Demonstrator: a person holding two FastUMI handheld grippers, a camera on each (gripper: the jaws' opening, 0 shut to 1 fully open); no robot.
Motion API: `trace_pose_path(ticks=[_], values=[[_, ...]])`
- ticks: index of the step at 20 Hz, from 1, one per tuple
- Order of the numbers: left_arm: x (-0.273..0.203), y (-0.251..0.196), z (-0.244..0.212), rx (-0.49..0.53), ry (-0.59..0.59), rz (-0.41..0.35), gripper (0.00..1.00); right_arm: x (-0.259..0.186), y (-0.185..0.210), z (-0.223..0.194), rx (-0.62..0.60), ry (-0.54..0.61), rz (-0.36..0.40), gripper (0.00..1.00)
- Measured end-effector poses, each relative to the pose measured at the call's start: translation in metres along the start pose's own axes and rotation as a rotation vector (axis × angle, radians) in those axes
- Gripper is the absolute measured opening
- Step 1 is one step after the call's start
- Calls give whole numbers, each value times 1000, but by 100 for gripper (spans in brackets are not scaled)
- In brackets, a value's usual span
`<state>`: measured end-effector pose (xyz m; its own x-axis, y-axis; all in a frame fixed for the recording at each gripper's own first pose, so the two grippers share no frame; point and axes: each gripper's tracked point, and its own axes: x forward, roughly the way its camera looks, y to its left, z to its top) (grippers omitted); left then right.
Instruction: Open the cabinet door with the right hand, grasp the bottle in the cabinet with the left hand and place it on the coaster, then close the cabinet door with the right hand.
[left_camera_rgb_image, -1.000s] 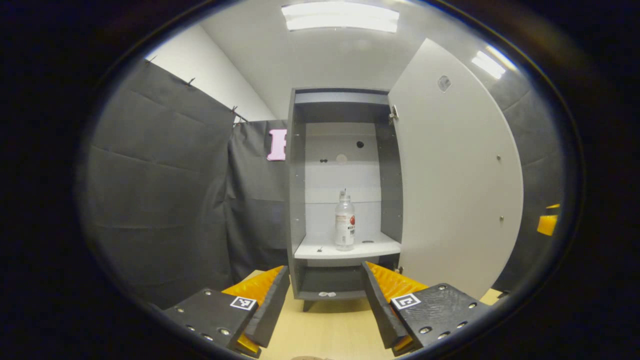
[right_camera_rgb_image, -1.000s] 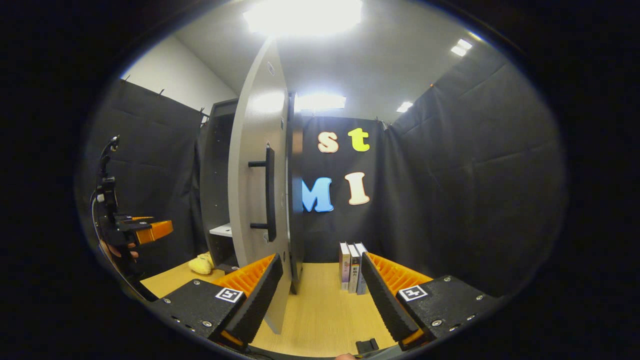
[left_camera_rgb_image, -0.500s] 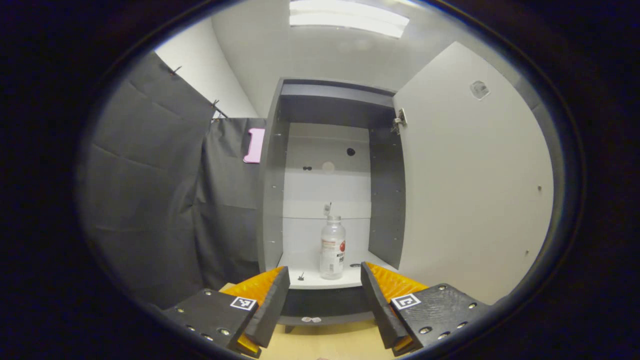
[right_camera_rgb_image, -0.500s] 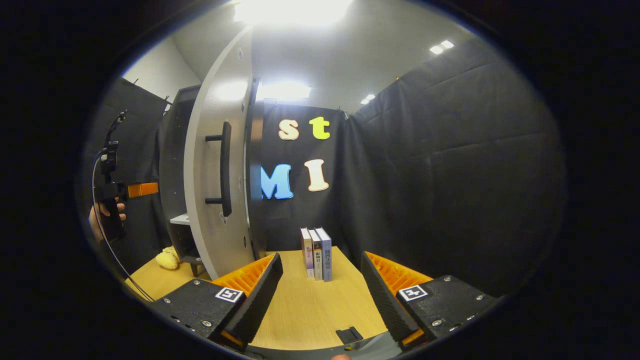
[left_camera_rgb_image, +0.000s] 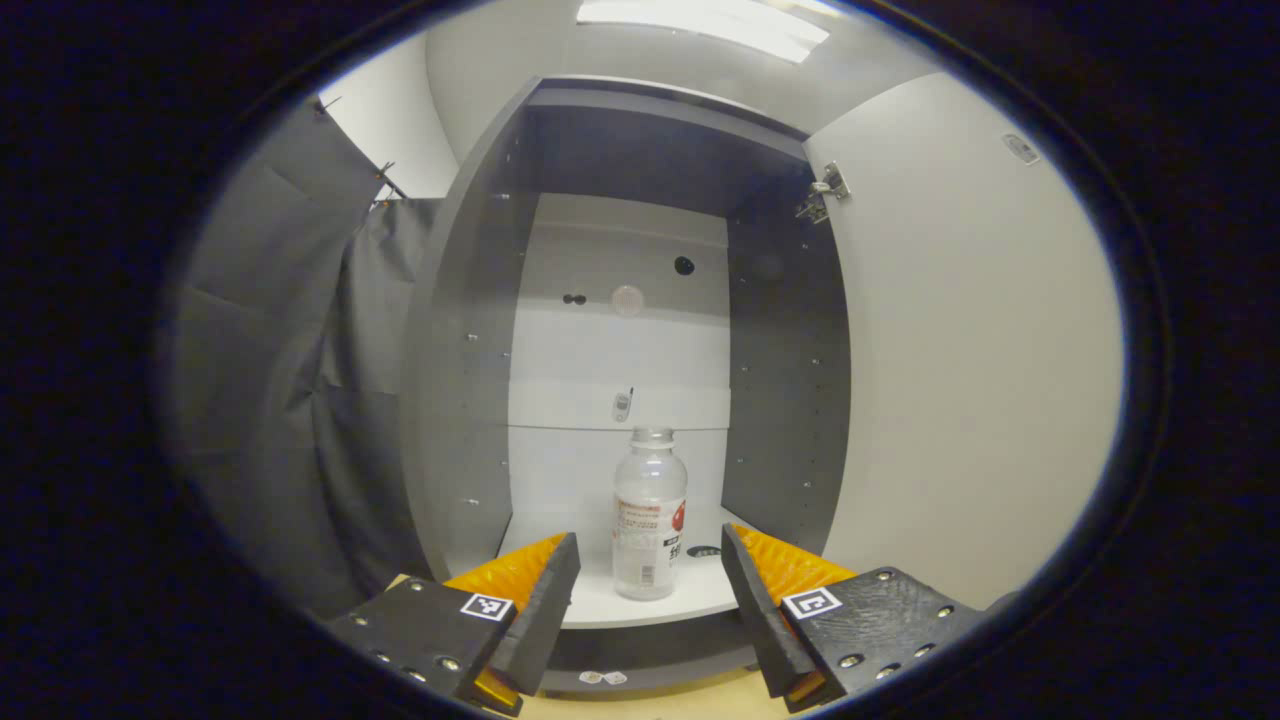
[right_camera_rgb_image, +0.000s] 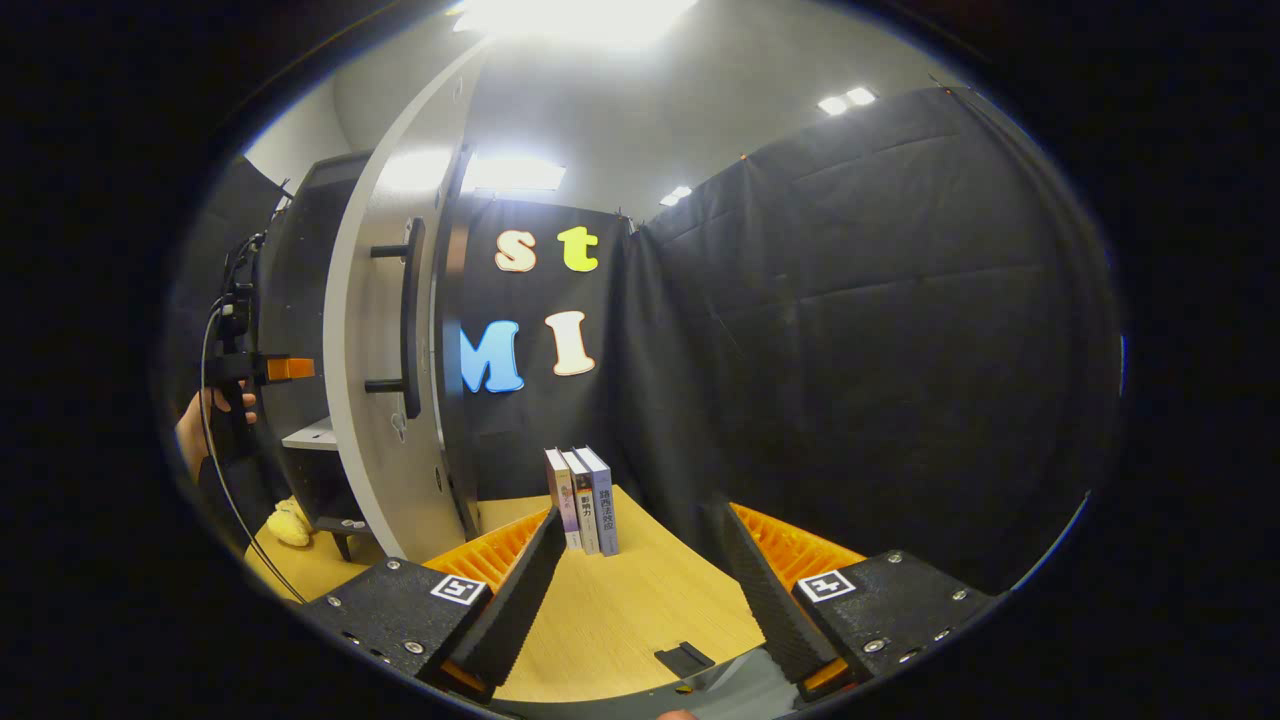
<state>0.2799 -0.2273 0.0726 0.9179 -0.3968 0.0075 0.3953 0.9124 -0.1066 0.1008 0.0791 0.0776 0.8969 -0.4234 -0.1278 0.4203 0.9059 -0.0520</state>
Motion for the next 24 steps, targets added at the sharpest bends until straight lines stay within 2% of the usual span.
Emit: trace_pose_path(ticks=[6, 13, 19, 22, 23, 24], values=[[53, -3, -18, 39, 25, -43, 82, -2, -3, -3, 17, -3, -84, 97], [96, -2, -38, 50, 51, -58, 82, -7, -5, -7, 6, 21, -115, 97], [108, 2, -47, 35, 80, -57, 81, -3, 1, -8, 0, 33, -88, 96], [102, 3, -41, 34, 80, -36, 64, 0, 3, -7, -8, 21, -57, 97], [99, 5, -37, 29, 77, -28, 77, 2, 5, -6, -4, 17, -42, 97], [93, 8, -35, 23, 76, -18, 70, 3, 7, -7, 2, 19, -27, 97]])
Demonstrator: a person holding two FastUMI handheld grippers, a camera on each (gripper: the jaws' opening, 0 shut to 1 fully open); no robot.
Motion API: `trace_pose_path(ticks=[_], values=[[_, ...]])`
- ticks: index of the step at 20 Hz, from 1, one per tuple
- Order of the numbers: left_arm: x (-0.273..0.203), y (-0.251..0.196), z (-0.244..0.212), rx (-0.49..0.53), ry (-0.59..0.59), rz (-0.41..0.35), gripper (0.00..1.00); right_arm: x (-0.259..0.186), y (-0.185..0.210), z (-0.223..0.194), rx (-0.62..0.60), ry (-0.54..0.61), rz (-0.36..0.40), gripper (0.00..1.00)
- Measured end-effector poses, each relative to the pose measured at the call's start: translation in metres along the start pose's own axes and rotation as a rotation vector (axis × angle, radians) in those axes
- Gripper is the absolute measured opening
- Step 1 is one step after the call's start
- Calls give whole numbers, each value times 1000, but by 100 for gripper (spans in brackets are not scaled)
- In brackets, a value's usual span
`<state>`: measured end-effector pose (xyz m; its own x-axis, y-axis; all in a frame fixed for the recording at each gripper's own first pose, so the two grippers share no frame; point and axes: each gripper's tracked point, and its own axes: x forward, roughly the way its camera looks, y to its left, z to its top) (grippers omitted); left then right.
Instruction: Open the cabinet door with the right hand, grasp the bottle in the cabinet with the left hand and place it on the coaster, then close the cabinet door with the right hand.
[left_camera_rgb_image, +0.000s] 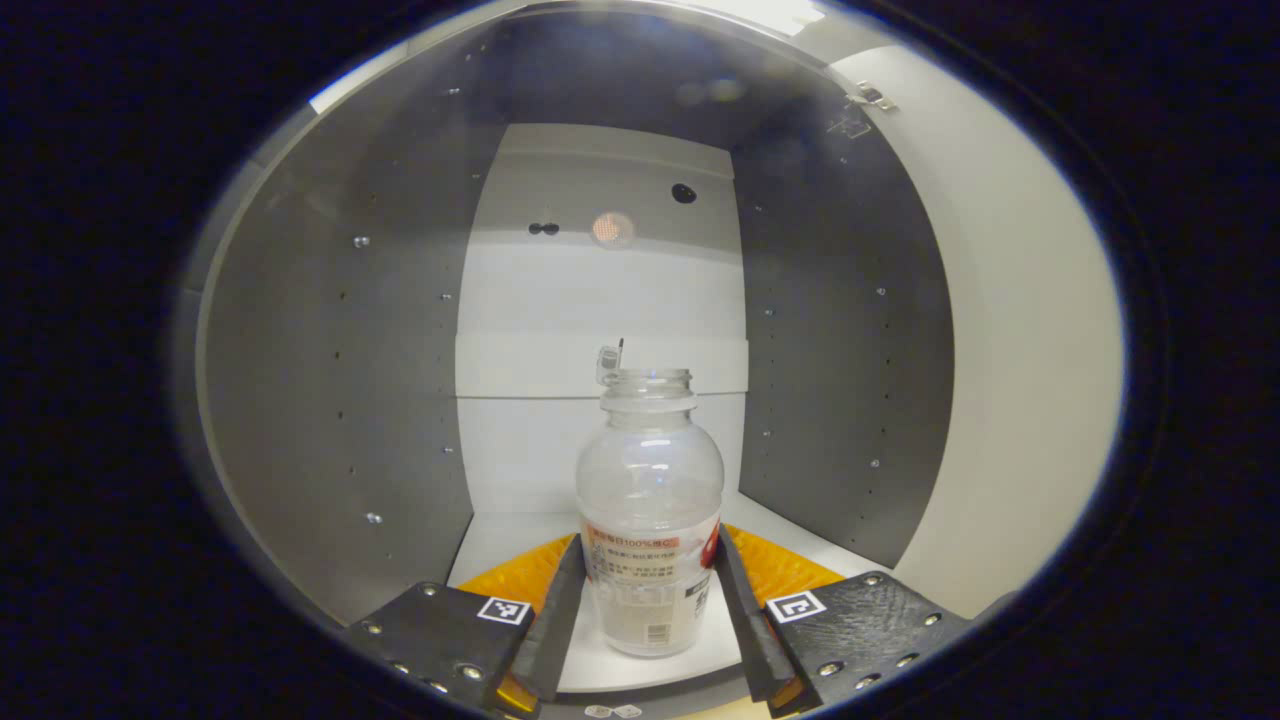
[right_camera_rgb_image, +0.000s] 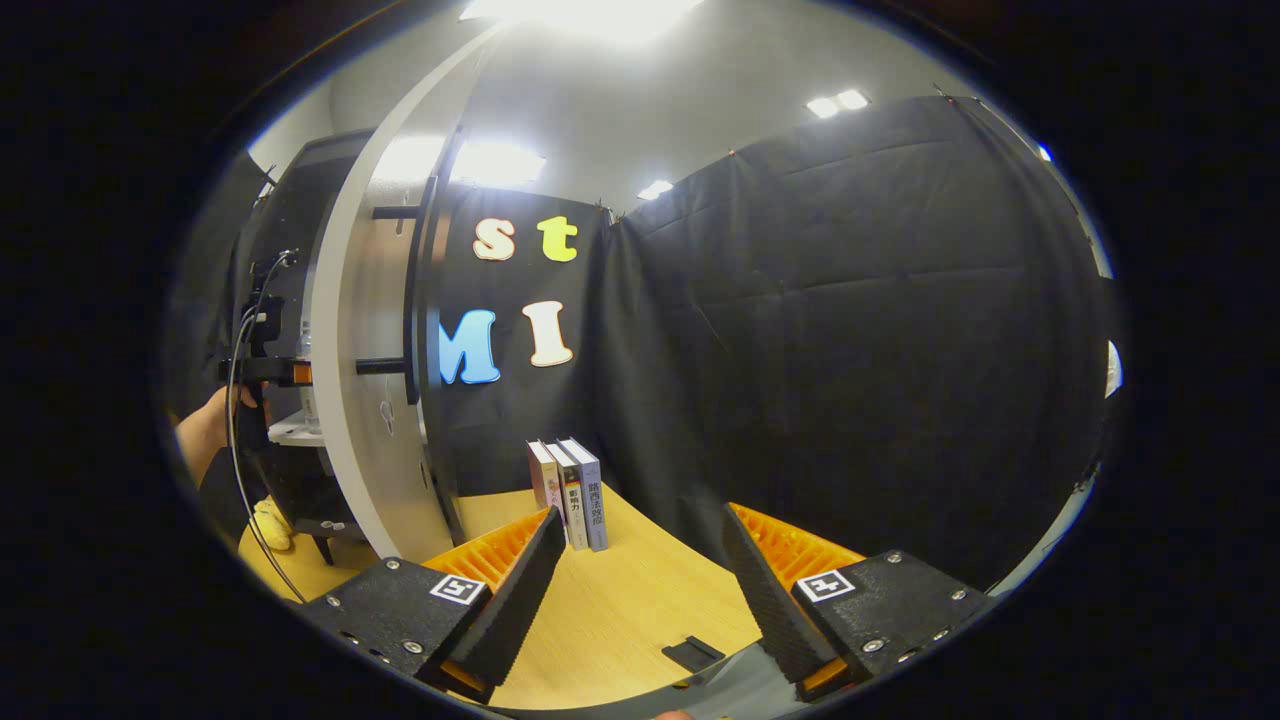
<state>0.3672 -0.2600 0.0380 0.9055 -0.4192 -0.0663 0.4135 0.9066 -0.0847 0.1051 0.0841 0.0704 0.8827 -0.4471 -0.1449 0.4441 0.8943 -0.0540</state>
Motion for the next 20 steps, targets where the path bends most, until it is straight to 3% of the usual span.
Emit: trace_pose_path(ticks=[8, 9, 10, 11, 15, 16, 20], values=[[-81, 1, 12, -9, -39, 42, 70, 2, 8, -1, 31, 1, 102, 97], [-94, 1, 12, -4, -41, 53, 77, 2, 9, 0, 33, -1, 118, 97], [-106, 2, 12, 1, -48, 64, 77, 3, 10, 0, 31, -3, 133, 97], [-119, 3, 11, 3, -53, 75, 70, 3, 11, 0, 27, -5, 148, 97], [-166, 9, 3, 5, -59, 118, 76, 1, 16, -2, 20, 8, 213, 97], [-178, 13, -1, 14, -61, 136, 70, 0, 17, -3, 21, 10, 227, 97], [-217, 20, -8, 33, -66, 187, 70, -1, 22, -3, 1, 12, 286, 97]])
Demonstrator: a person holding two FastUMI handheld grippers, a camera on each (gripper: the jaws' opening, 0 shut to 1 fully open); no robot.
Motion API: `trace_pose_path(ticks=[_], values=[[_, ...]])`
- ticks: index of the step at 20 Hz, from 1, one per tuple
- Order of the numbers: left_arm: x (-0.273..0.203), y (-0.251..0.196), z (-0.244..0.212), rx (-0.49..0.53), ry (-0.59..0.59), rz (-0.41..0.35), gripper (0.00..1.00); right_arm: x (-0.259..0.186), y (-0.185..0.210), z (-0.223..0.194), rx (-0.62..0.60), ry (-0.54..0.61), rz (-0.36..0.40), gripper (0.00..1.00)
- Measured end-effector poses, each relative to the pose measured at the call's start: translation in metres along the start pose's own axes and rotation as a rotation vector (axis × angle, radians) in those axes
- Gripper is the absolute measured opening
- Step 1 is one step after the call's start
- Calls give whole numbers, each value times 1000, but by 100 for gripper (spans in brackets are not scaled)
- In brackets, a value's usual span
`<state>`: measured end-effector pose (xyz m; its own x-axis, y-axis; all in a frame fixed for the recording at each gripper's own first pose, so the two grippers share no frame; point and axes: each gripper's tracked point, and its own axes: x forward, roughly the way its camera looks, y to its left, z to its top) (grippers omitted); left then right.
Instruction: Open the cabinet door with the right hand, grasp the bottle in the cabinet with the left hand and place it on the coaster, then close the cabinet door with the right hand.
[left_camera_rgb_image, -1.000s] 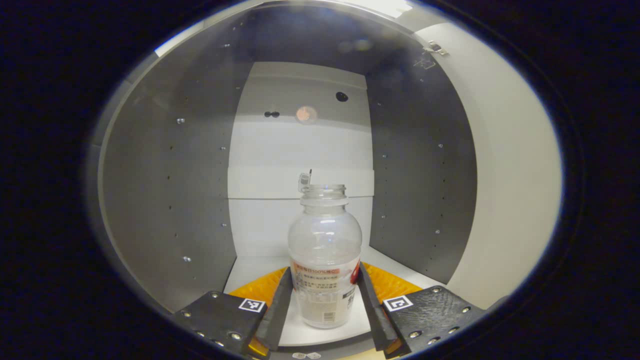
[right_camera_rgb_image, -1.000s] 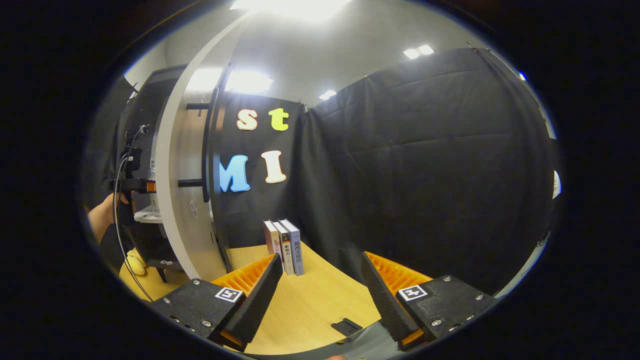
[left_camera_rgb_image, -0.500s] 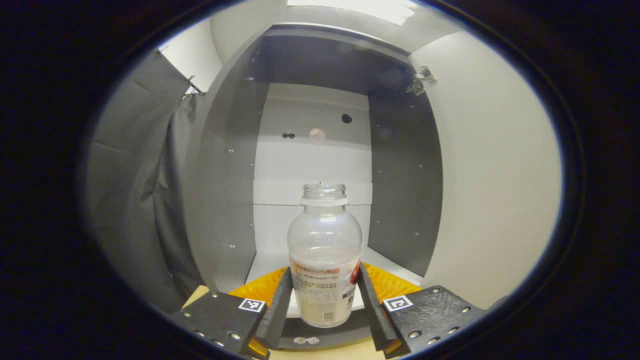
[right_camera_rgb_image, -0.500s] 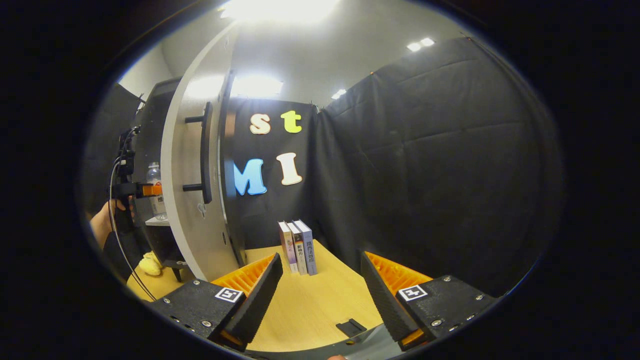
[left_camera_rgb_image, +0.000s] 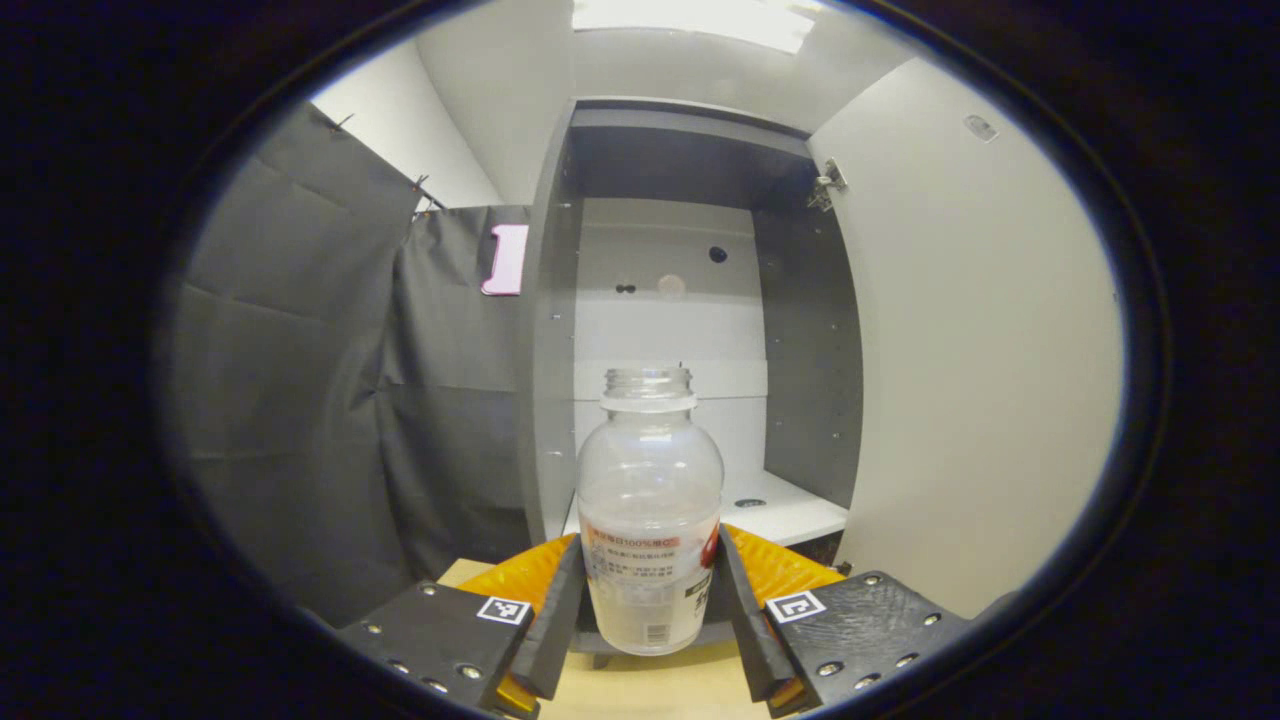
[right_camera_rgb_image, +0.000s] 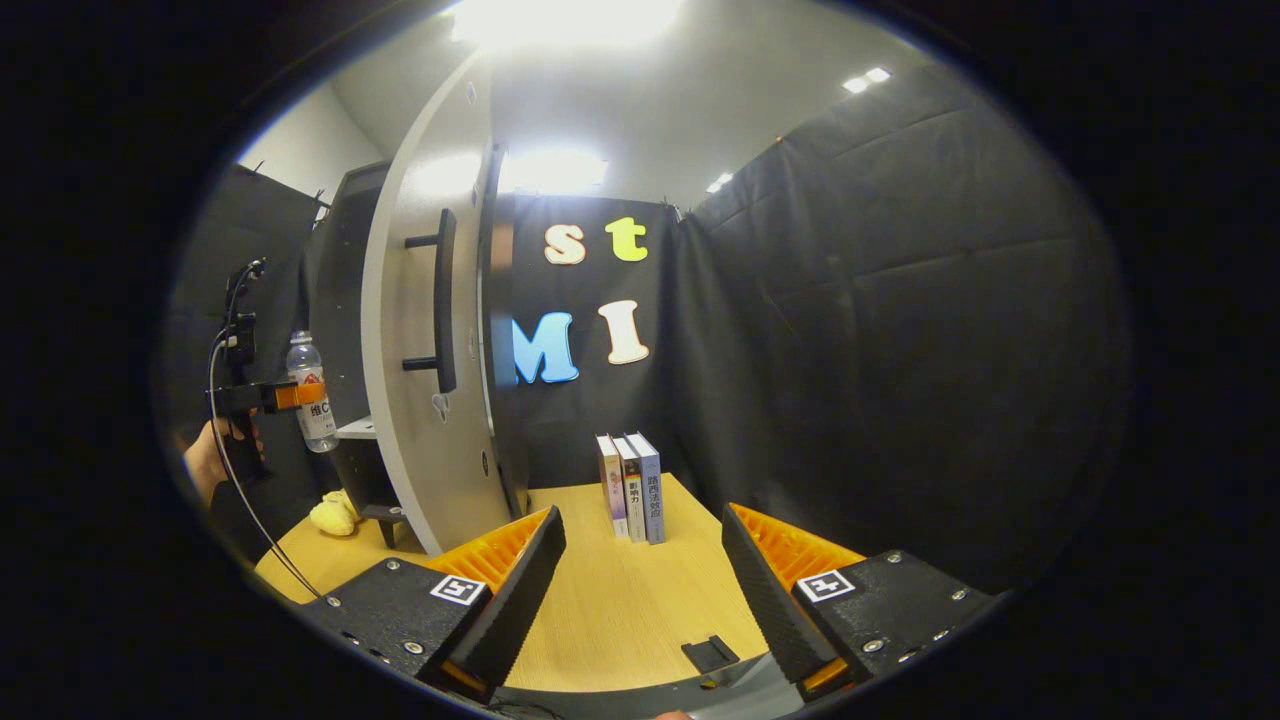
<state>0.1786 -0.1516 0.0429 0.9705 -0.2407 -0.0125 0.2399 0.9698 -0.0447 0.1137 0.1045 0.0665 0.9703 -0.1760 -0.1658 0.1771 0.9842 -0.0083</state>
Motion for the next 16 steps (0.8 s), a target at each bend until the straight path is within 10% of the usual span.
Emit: trace_pose_path(ticks=[16], values=[[-124, 4, -45, -23, -24, 55, 70, -2, 10, -5, -10, -2, 105, 97]])
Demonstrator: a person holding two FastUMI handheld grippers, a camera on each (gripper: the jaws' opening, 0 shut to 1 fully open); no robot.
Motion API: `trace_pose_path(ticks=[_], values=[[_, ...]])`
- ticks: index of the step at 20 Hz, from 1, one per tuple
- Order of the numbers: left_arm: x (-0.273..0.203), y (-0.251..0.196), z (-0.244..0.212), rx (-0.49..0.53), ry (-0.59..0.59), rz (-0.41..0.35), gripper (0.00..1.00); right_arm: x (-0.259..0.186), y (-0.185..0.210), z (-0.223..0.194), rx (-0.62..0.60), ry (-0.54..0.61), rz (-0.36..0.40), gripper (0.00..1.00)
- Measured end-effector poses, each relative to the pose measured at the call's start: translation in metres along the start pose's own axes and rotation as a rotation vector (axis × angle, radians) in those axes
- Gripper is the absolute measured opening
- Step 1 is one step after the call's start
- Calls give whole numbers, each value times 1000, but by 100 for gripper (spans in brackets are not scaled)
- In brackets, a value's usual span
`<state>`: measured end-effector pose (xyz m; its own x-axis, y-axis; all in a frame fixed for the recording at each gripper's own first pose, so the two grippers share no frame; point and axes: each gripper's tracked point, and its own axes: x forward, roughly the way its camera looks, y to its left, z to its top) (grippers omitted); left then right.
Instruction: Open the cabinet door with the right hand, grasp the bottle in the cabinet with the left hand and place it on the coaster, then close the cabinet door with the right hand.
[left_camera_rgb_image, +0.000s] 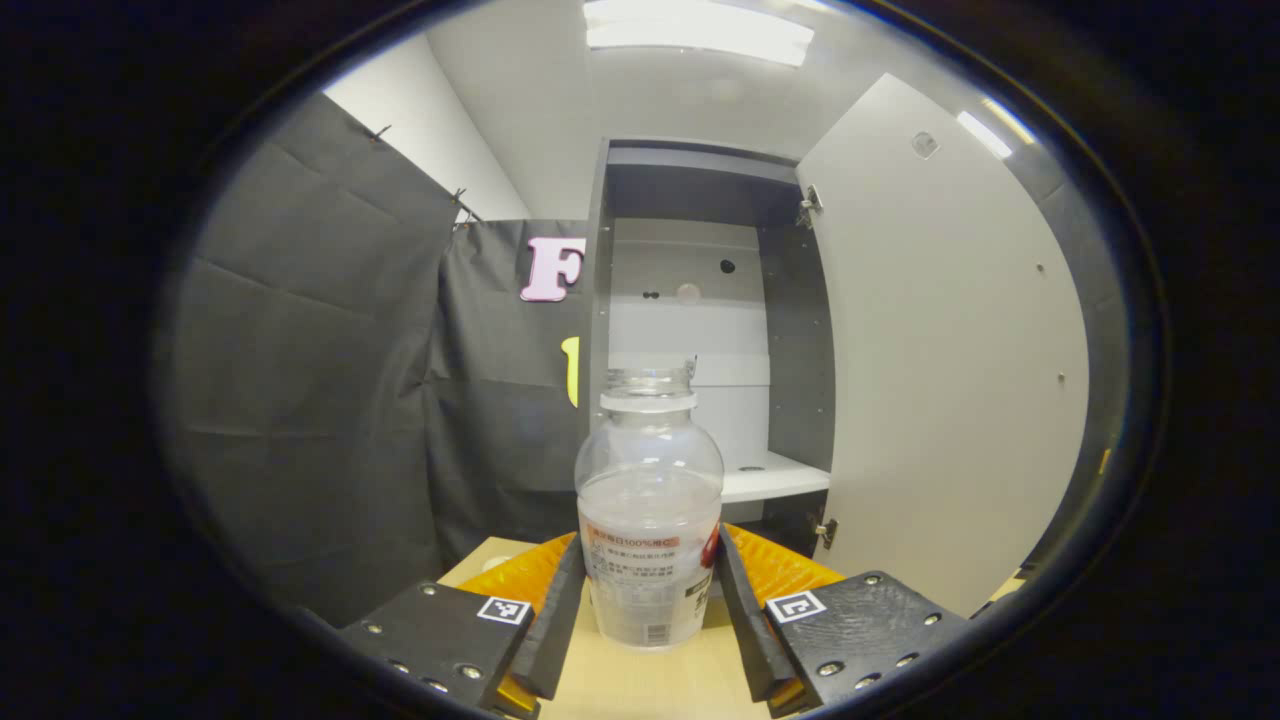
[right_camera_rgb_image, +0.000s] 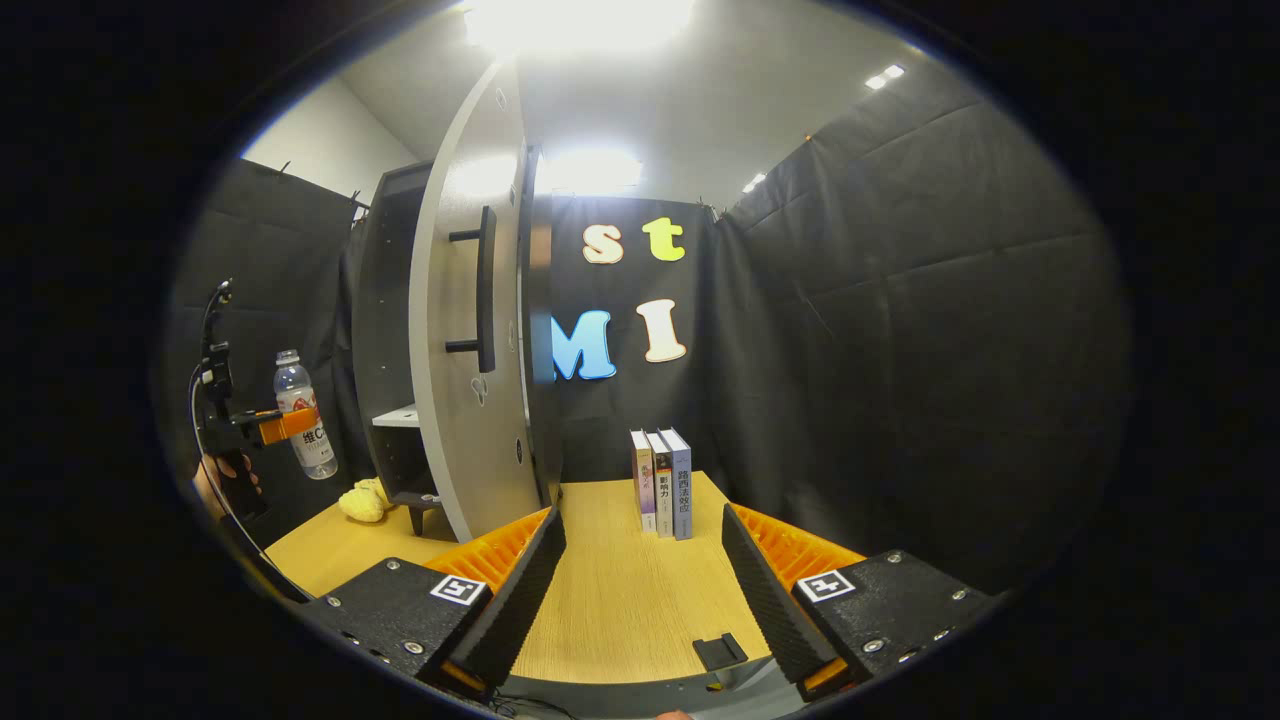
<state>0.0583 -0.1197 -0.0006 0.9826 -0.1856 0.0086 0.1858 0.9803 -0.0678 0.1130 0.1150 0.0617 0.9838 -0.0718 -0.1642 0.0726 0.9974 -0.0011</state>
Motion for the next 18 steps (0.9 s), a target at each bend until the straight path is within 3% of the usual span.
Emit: trace_pose_path(ticks=[11, 18], values=[[-63, 15, -66, -42, 42, 27, 71, -1, 5, -7, 24, 19, 19, 96], [-79, 21, -126, -31, 91, 33, 73, 2, 4, -9, 13, 6, 15, 97]])
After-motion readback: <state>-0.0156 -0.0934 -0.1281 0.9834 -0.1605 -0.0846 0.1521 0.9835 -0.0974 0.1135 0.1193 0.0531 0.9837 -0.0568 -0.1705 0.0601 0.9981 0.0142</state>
